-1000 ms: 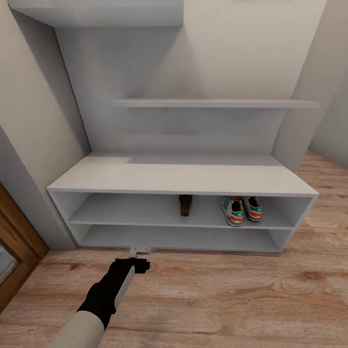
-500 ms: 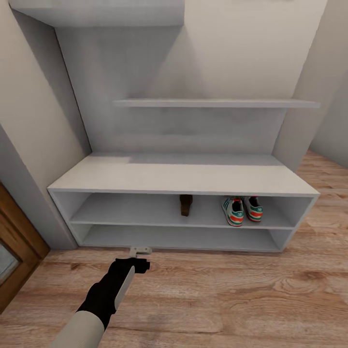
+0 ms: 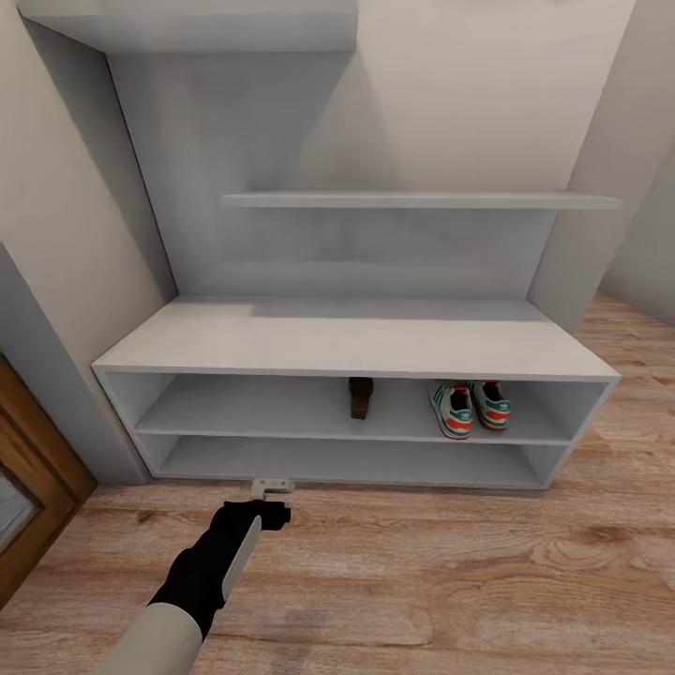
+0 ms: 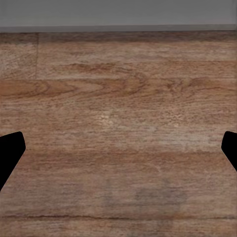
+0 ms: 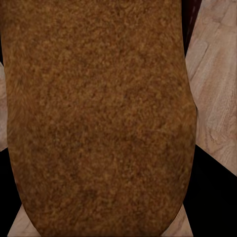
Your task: Pick up the two gym shoes and the two sandals from the corridor floor and place them onto the hallstand (shoe rack) in the corridor, making sure they are on the rack and not on the floor. Arrange them so the two gym shoes are next to each other and the two sandals are next to each other.
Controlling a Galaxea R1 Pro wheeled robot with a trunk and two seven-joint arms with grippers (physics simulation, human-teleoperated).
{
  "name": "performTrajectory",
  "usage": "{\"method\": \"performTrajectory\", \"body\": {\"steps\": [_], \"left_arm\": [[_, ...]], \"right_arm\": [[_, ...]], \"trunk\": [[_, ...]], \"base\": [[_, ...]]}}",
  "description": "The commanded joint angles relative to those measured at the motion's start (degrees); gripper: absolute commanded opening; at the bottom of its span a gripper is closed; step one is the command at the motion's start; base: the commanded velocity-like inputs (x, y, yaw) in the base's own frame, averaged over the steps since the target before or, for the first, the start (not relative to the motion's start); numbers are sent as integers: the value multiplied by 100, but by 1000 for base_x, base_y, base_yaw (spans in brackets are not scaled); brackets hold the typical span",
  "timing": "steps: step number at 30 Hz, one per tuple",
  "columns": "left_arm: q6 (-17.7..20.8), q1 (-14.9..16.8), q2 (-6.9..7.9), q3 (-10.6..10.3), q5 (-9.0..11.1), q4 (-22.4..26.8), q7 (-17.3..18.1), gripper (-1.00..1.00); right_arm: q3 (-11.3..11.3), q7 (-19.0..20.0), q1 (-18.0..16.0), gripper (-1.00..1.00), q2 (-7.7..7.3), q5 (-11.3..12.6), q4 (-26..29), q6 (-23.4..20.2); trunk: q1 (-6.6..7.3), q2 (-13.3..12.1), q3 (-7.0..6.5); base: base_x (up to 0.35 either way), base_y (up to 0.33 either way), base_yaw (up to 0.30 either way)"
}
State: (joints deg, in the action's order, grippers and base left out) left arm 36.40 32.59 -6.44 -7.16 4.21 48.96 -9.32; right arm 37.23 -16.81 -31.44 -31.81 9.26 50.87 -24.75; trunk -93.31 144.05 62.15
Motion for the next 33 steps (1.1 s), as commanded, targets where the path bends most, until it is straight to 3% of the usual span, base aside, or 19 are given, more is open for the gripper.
{"method": "performTrajectory", "body": {"steps": [1, 11, 16, 33], "left_arm": [[25, 2, 2, -13, 45, 8, -43, 100], [16, 2, 2, -13, 45, 8, -43, 100], [16, 2, 2, -13, 45, 8, -43, 100], [16, 2, 2, -6, 45, 9, -43, 100]], "right_arm": [[-12, -41, -3, -100, -2, 41, 9, -21], [-25, -41, -3, -100, 19, 44, 10, -21], [-27, -41, -3, -100, 161, 41, 10, -21], [-24, -41, -3, -100, 192, 41, 10, -21]], "trunk": [[1, 2, 5], [1, 2, 5], [1, 2, 5], [1, 2, 5]], "base": [[0, 0, 0], [0, 0, 0], [-31, 17, 0], [-230, 205, 0]]}}
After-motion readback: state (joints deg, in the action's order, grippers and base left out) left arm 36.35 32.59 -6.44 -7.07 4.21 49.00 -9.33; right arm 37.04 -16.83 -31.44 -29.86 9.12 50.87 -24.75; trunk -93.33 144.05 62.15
